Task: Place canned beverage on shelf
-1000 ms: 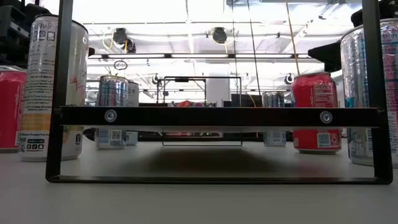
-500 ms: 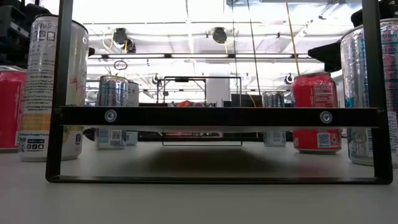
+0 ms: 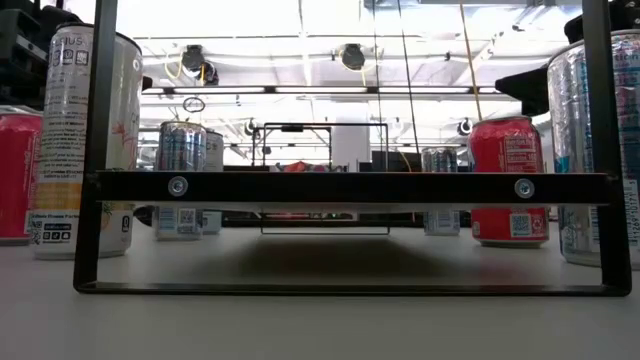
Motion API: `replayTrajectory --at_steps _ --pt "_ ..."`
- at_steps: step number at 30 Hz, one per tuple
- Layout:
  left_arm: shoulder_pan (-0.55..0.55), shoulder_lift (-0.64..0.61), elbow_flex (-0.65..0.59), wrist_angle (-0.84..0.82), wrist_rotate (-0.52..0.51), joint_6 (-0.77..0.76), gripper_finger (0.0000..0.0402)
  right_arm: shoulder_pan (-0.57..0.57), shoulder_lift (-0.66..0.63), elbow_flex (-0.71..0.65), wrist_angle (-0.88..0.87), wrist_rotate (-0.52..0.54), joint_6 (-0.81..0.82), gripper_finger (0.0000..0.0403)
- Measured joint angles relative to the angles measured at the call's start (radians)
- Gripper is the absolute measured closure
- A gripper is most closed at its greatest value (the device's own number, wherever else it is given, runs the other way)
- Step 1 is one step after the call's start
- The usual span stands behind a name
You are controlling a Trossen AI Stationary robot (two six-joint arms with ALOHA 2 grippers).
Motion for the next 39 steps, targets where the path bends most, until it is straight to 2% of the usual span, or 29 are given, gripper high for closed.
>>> replayTrajectory --at_steps 24,30,39 --pt "0.0 0.0 0.0 0.0 0.0 0.0 0.0402 0.0 0.0 0.0 0.0 0.0 -0.002 0.0403" --pt "0.0 0.0 0.0 0.0 0.0 0.0 0.0402 0.0 0.0 0.0 0.0 -0.001 -0.075 0.0403" --pt "0.0 0.0 0.0 0.0 0.0 0.0 0.0402 0.0 0.007 0.015 -0.005 -0.003 -0.038 0.0403"
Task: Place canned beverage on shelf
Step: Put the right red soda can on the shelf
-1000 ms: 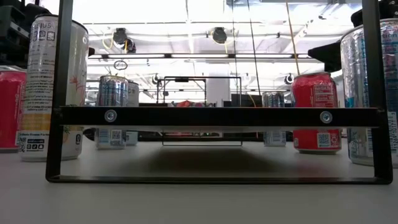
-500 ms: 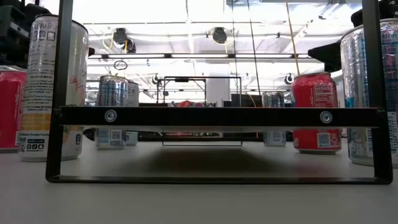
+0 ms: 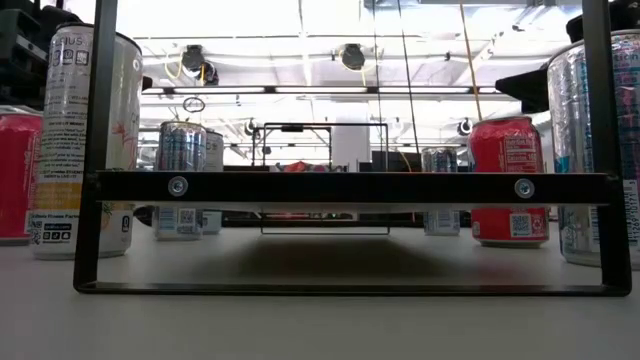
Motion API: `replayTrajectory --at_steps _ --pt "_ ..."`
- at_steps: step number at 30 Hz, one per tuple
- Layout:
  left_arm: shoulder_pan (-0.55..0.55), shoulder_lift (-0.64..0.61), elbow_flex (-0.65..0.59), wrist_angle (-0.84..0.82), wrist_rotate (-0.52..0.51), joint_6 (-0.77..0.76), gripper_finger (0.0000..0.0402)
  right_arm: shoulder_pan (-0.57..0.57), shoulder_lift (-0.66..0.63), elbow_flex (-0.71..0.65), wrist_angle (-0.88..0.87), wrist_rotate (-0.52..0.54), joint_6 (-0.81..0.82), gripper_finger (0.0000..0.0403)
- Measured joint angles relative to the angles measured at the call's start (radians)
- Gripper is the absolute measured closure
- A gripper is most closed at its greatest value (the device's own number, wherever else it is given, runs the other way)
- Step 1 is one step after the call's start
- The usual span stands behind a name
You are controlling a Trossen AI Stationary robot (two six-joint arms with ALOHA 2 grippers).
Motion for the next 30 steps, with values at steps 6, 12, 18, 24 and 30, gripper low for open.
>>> replayTrajectory --at_steps 6,12,18,24,30 --pt "0.0 0.0 0.0 0.0 0.0 0.0 0.0402 0.0 0.07 0.103 0.004 0.0 0.083 0.0403" --pt "0.0 0.0 0.0 0.001 0.0 0.0 0.0402 0.0 0.219 0.283 -0.099 0.003 0.191 0.0403" --pt "0.0 0.0 0.0 0.001 0.0 0.0 0.0402 0.0 0.391 0.521 -0.293 0.003 0.295 0.0403" --pt "0.0 0.0 0.0 0.001 0.0 0.0 0.0402 0.001 0.53 0.727 -0.443 0.003 0.349 0.0403" --pt "0.0 0.0 0.0 0.001 -0.001 0.0 0.0402 0.001 0.595 0.828 -0.547 0.003 0.353 0.0403"
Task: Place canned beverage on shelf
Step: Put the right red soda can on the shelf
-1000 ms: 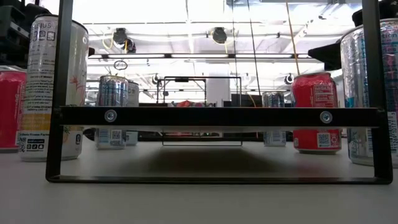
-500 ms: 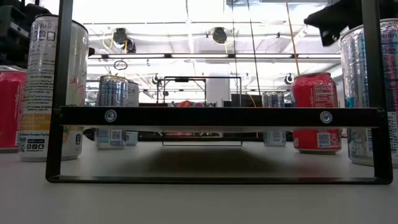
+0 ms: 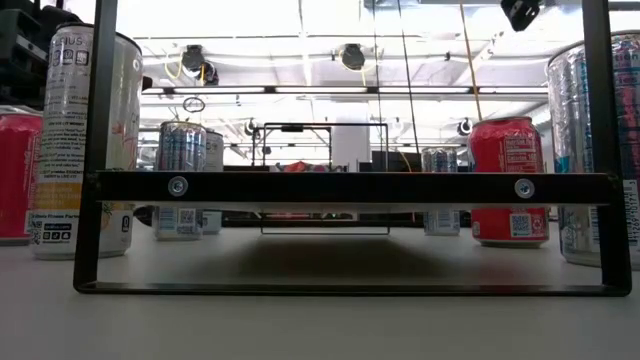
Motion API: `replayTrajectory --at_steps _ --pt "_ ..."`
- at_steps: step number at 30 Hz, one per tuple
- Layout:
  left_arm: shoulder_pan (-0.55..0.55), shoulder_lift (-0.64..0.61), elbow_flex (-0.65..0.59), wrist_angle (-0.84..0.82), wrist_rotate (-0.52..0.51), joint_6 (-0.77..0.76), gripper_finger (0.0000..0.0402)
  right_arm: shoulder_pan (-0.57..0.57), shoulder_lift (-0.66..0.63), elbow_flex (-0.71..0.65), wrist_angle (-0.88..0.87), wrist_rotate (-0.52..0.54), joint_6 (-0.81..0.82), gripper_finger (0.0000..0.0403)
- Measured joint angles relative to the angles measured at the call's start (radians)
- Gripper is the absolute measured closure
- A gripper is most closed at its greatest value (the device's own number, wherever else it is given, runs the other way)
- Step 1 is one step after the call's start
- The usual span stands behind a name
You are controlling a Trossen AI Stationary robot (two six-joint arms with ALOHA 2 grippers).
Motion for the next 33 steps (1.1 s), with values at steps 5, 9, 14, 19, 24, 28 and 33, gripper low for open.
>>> replayTrajectory --at_steps 5,9,14,19,24,28,33 --pt "0.0 0.0 0.0 0.0 0.0 0.0 0.0402 0.0 0.005 0.002 -0.052 0.0 0.0 0.0403" --pt "0.0 0.0 0.0 0.0 0.0 0.0 0.0402 0.0 0.005 0.002 -0.106 0.0 0.01 0.0403" --pt "0.0 0.0 0.0 0.0 0.0 0.0 0.0402 0.0 0.005 0.002 -0.154 0.0 0.058 0.0403" --pt "0.0 0.0 0.0 0.0 0.0 0.0 0.0402 0.0 0.022 0.003 -0.229 0.0 0.138 0.0403" --pt "0.0 0.0 0.0 0.0 0.0 0.0 0.0402 0.01 0.064 -0.027 -0.248 0.0 0.182 0.0403" --pt "0.0 0.0 0.0 0.0 0.0 0.0 0.0402 0.035 0.117 -0.038 -0.246 0.0 0.187 0.0395" --pt "0.0 0.0 0.0 0.0 0.0 0.0 0.0402 0.069 0.181 -0.041 -0.241 0.0 0.187 0.0364"
